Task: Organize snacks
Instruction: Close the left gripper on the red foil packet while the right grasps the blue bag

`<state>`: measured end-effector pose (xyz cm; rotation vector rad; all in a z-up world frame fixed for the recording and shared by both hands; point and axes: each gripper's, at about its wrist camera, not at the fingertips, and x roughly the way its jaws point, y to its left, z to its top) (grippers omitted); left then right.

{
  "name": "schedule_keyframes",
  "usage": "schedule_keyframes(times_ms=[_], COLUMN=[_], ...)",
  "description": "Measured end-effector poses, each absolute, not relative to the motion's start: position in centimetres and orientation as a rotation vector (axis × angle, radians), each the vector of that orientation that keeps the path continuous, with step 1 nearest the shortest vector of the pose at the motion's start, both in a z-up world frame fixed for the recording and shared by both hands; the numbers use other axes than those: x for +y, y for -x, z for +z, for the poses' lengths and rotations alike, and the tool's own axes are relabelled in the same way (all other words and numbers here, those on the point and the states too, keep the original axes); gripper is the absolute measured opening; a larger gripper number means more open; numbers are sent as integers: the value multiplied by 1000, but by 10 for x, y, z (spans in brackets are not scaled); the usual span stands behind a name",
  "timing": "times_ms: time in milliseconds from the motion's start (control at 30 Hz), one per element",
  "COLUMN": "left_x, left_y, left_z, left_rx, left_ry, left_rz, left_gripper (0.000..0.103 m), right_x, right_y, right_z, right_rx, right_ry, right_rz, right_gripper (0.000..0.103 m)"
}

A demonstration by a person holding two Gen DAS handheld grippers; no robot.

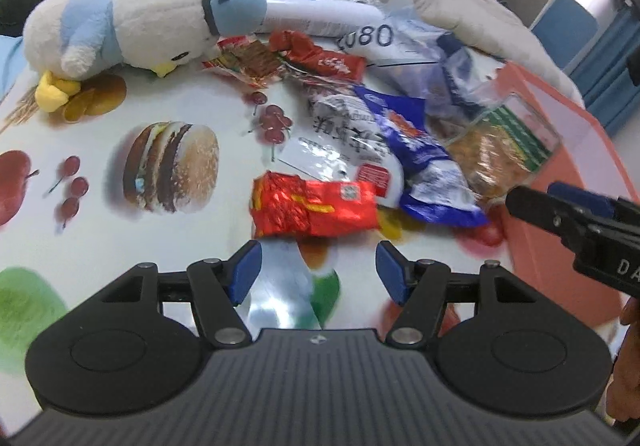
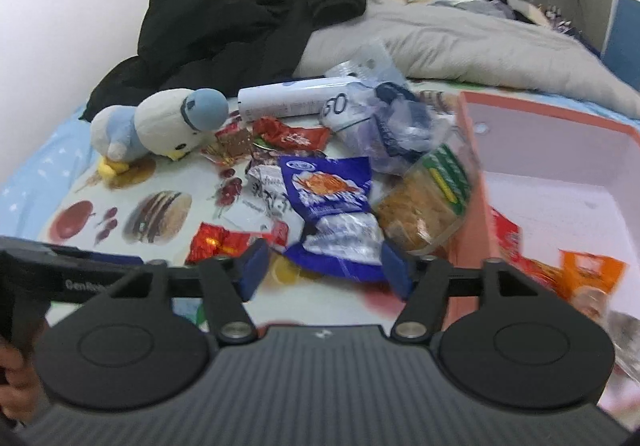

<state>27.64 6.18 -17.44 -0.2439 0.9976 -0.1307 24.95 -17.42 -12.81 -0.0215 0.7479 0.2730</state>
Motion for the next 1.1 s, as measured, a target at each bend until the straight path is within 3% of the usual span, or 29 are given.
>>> schedule_keyframes(times_ms=[667,900,1100], left_x=[68,65,71], left_y=[-326,-328,-321], left_z=[-217,-217,-214], left_rx=[1033,1030,1046], left_ry=[272,226,269], left_rz=[-149,-135,-132], left_gripper=[61,42,39], right_x=[-138,-136,-132], right_y=[-350,-356,-347], right_z=[-213,-223,-217], right_rx=[852,878,856], right_ry=[247,259,277], right_rz=[243,255,227], right_gripper=[69,70,62])
